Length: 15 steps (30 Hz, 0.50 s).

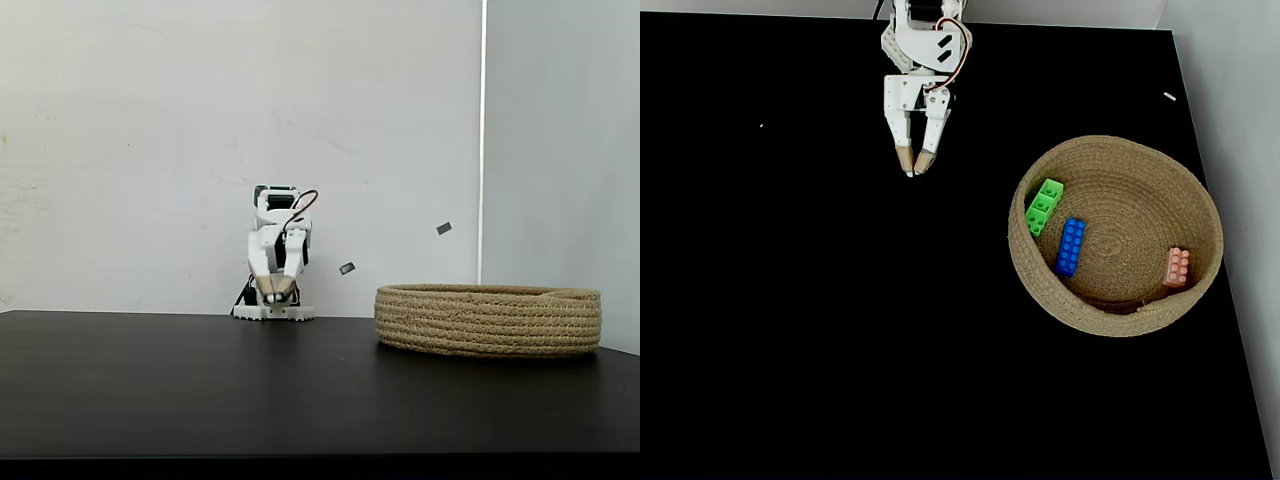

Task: Place the lego blocks in the tray

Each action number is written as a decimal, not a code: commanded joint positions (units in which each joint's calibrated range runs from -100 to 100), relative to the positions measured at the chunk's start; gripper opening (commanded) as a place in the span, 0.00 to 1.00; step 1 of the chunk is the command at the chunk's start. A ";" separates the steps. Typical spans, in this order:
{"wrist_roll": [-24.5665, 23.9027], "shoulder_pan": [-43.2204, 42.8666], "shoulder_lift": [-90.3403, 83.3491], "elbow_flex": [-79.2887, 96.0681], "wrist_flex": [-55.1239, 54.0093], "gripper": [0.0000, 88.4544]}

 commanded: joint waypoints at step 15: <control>4.44 -0.24 -22.97 0.97 46.76 0.00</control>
